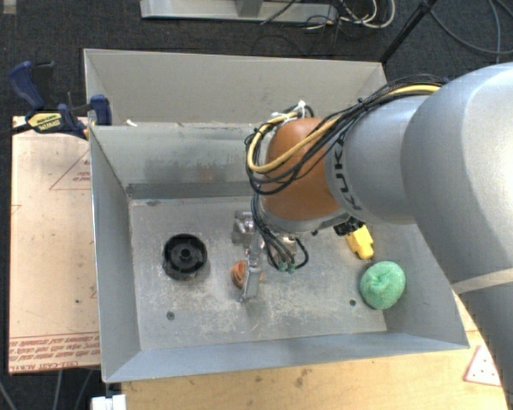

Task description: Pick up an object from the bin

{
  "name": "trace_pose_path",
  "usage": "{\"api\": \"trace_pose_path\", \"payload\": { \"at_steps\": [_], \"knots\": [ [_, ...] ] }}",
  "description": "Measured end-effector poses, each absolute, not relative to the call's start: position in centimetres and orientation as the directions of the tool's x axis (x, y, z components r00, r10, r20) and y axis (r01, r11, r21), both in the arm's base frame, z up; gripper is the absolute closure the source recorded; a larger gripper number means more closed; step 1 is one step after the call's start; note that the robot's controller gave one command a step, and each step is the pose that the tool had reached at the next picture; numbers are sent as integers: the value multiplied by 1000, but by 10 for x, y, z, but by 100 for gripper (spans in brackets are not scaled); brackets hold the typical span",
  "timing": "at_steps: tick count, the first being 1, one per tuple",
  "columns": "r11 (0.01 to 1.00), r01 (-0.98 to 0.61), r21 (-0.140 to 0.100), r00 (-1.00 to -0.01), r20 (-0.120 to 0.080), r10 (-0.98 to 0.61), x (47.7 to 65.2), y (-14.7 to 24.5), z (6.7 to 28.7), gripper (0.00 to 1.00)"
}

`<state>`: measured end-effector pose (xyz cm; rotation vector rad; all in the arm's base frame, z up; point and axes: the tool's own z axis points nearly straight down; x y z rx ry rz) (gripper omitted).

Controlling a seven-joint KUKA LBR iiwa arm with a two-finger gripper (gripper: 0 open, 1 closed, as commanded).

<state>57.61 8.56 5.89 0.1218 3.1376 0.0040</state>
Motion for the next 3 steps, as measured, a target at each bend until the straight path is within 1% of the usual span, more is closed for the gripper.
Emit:
{"api": "trace_pose_path", "payload": {
  "at_steps": [1, 2, 3],
  "knots": [
    [990, 144, 1, -990, 0, 144, 557, 58, 73, 100],
    [990, 144, 2, -990, 0, 144, 557, 58, 73, 0],
    [990, 144, 2, -990, 0, 144, 557, 58, 73, 0]
  ]
}}
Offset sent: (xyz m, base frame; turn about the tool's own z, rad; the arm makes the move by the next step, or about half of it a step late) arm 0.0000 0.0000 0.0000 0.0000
